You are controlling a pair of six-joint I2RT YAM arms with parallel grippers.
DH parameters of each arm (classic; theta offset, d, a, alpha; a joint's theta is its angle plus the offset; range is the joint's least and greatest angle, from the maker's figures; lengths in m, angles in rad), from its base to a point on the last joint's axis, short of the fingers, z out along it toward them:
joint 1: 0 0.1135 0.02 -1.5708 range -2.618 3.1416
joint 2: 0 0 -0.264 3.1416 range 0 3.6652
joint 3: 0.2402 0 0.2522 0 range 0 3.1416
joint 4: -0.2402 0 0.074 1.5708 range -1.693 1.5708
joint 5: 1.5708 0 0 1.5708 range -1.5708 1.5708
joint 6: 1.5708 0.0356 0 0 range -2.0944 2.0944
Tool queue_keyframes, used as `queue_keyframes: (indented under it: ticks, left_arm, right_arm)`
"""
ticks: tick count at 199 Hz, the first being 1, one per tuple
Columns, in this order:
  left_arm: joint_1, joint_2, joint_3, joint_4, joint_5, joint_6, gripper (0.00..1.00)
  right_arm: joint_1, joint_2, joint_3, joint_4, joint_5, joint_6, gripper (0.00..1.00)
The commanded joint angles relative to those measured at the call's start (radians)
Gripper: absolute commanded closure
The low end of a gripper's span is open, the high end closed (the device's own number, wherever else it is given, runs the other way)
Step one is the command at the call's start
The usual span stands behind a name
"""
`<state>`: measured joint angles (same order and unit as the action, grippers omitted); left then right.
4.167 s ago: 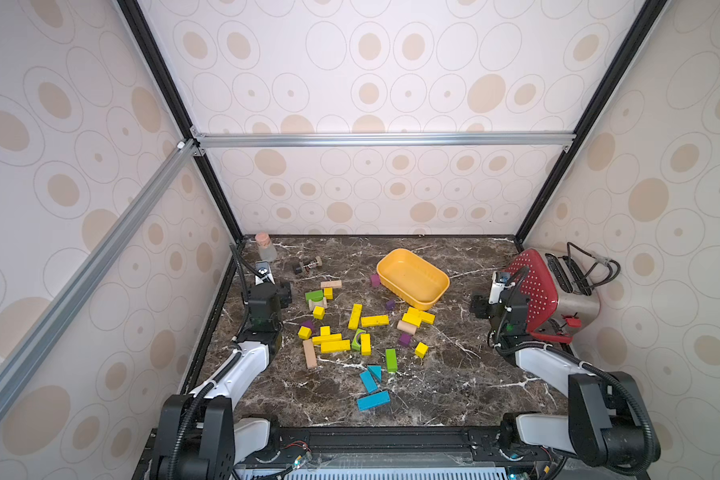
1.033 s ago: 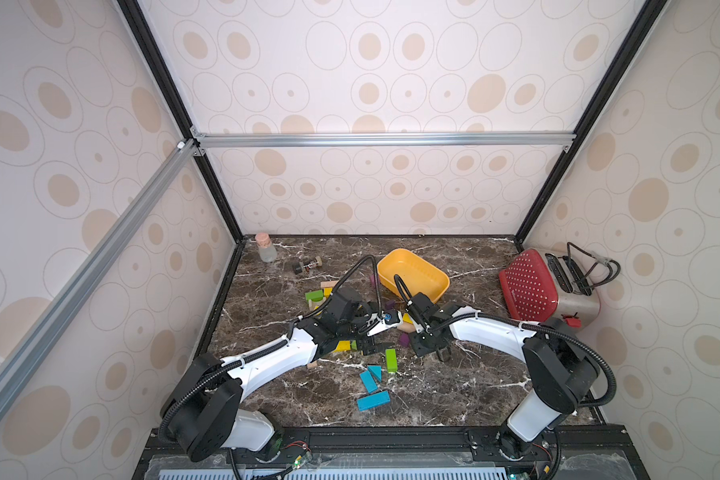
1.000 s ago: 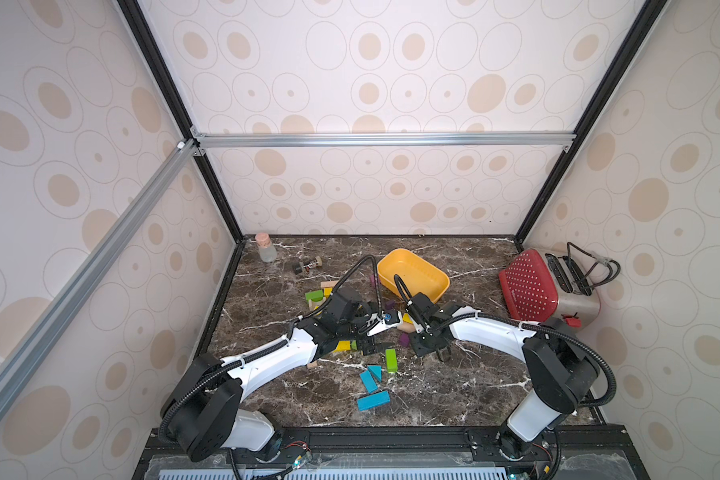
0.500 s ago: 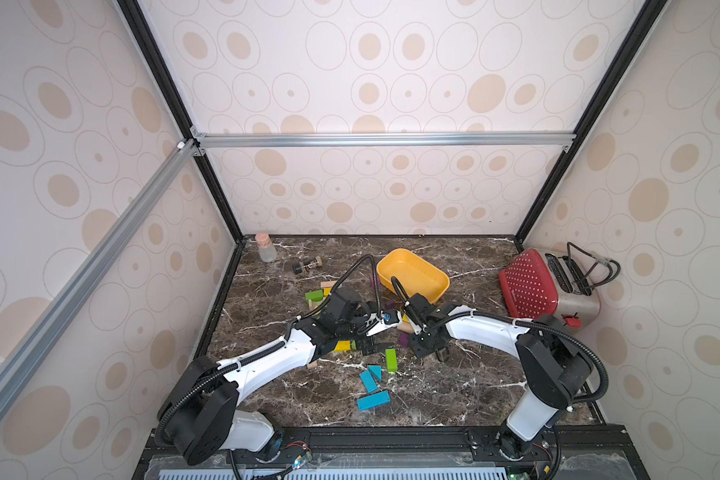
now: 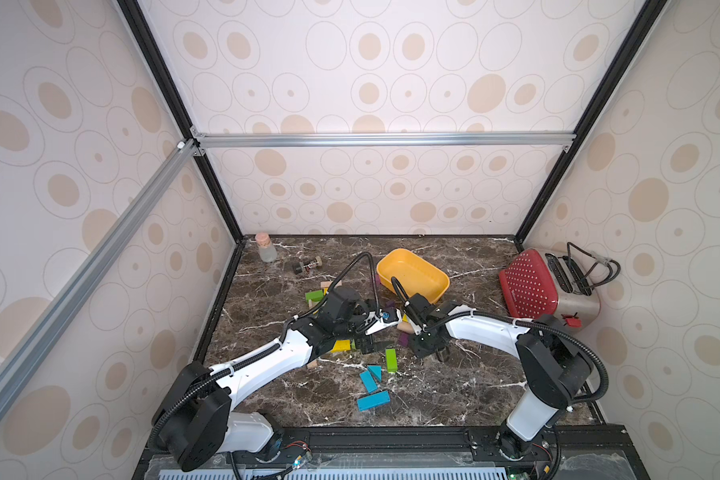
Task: Pick out the yellow building blocks
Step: Pick up the building block from the center of the board.
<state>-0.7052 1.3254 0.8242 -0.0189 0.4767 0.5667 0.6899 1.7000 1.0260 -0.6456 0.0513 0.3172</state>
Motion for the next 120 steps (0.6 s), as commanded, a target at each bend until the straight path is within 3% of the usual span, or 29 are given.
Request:
queue_keyframes:
  ticks: [1, 120]
  left_arm:
    - [-0.004, -0.027, 0.041, -0.017, -0.001, 0.025, 0.11]
    - [-0.002, -0.034, 0.04, 0.027, -0.12, -0.025, 0.11]
  right_arm:
    - [0.011, -0.007, 0.019, -0.039, -0.01, 0.012, 0.78]
    - [0.011, -0.073, 0.099, -0.161, -0.031, 0.023, 0.82]
